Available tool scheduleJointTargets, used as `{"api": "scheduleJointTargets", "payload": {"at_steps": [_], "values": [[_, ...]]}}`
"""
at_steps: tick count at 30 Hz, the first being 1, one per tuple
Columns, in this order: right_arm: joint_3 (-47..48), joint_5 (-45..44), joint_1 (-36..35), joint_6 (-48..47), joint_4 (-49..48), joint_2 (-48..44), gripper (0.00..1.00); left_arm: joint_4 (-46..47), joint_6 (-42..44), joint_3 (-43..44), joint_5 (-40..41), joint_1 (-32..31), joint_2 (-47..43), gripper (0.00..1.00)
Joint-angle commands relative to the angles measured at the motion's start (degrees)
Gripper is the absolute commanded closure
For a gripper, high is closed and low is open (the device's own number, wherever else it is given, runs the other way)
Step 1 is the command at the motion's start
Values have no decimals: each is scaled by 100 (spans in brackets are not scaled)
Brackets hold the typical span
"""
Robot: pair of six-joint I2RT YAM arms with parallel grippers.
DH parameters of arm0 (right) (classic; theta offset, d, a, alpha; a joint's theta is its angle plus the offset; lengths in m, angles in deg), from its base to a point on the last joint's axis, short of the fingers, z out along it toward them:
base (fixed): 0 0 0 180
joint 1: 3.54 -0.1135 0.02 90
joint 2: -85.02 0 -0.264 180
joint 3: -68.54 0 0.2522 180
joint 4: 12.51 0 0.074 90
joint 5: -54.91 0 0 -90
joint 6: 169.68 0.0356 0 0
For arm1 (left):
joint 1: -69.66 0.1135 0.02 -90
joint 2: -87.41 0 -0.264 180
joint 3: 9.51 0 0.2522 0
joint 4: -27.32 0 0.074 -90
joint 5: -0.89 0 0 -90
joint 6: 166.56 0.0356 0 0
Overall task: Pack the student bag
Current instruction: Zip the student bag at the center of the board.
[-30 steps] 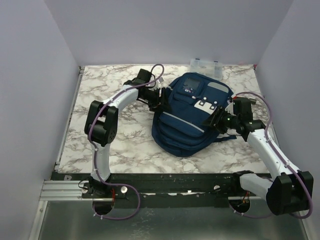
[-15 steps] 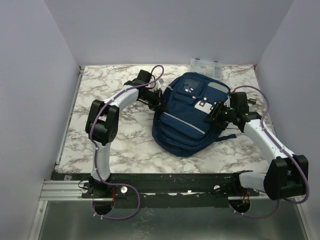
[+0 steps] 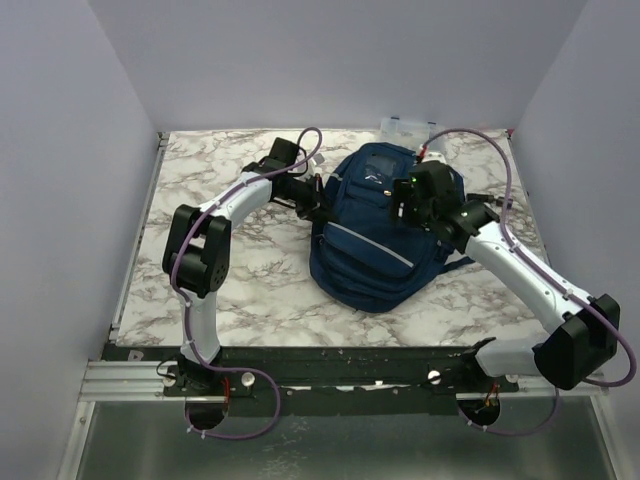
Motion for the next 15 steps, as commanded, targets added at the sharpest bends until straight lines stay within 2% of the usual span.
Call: {"api": "scheduleJointTargets", "payload": {"at_steps": [1,4,10,12,15], "values": [[428,-1121,-951,-813,249,273,25,7,-264,-9,-595,47,-217,100],[553,-442,-1406,-835,24,442,25,5,-343,-44,-593,56,-291,100],[264,730,-1986,-51,-1091,402,26,14,-540,-119,-833,109,-325,100],[154,713,-2304,-255,-1463,435,26,15,-557,-149,-811,112,-383,100],[62,196,-2582,-657,-1719,678,25,20,-575,-172,-786,133,-450,100]]}}
